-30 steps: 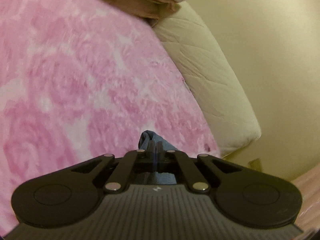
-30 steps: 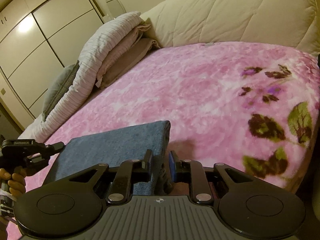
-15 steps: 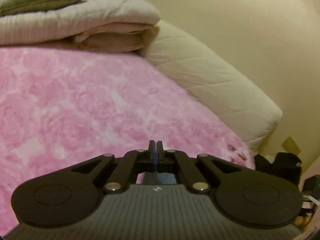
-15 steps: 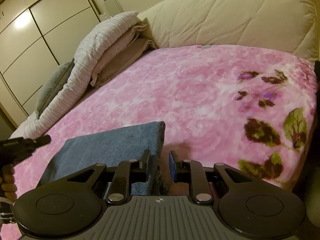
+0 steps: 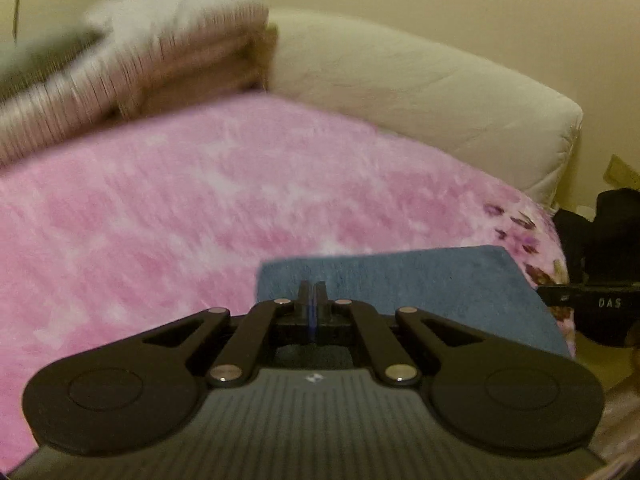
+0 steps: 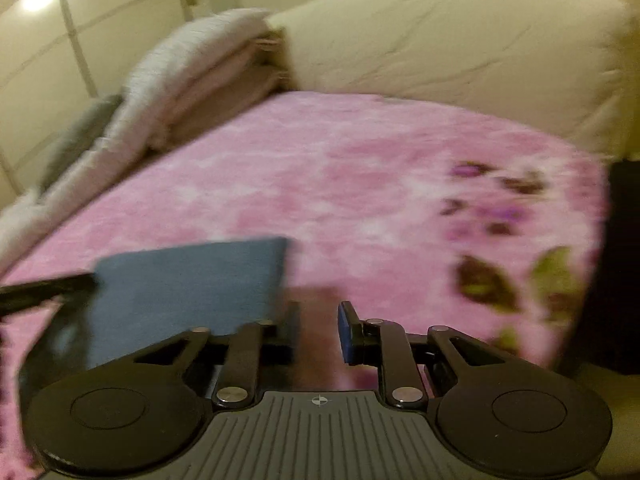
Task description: Fold clothes
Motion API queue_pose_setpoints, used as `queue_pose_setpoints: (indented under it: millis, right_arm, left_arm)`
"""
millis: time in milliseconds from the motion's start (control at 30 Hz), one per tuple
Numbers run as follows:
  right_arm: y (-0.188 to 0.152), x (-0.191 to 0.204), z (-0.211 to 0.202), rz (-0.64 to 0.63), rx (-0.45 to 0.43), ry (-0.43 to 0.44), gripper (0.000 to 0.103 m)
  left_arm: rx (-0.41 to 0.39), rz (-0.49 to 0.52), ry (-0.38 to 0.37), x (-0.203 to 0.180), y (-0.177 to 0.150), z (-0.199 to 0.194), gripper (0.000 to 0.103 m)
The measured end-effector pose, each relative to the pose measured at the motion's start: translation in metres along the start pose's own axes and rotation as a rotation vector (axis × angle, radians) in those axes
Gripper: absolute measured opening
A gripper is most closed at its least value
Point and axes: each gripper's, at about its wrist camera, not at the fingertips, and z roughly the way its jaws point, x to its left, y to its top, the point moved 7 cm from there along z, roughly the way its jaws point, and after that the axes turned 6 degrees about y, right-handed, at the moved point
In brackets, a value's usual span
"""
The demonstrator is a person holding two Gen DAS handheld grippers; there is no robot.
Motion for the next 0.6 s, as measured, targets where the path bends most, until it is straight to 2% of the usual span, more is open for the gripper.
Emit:
queue_pose_setpoints:
  millis: [133,200,267,367,433,500,533,600]
  right_arm:
    - [-0.012,0.010,-0.052,0.028,-0.081,0.096,0.019]
    - [-0.029,0.028,-0.061,-0.007,-0.064,0.120,0.019]
    - [-0.051,0.043,-0.059,-0.063,-0.023,0.093,0.019]
    - [-0.083,0.063,-0.052,-0.144,0.043,0.053,0.019]
    - [-0.099,0.062,-0.040,-0.163,0.062,0.036,0.019]
    - [-0.101,0.058,-0.036,-0.141,0.073,0.035,0.019]
    - [-0.099,0.058,-0.039,-0.125,0.087,0.034,0.019]
    - [-0.101,0.062,-0.047,-0.115,0.100,0.033,0.019]
  left_arm:
    - [0.035,-0.014,0.027,-0.002,-0.020,-0.046,0.000]
    - [0.077,-0.047,0.029,-0.005,-0.035,-0.059,0.000]
    - [0.101,-0.062,0.013,-0.012,-0.052,-0.066,0.000]
    - [0.146,-0.047,0.045,-0.019,-0.081,-0.065,0.000]
    - [0.191,-0.147,0.048,-0.009,-0.094,-0.056,0.000]
    - [0.209,-0.242,0.050,0.000,-0.092,-0.059,0.000]
    - [0.210,-0.253,0.063,0.002,-0.090,-0.063,0.000]
    - [0.211,-0.212,0.115,0.000,-0.084,-0.077,0.001]
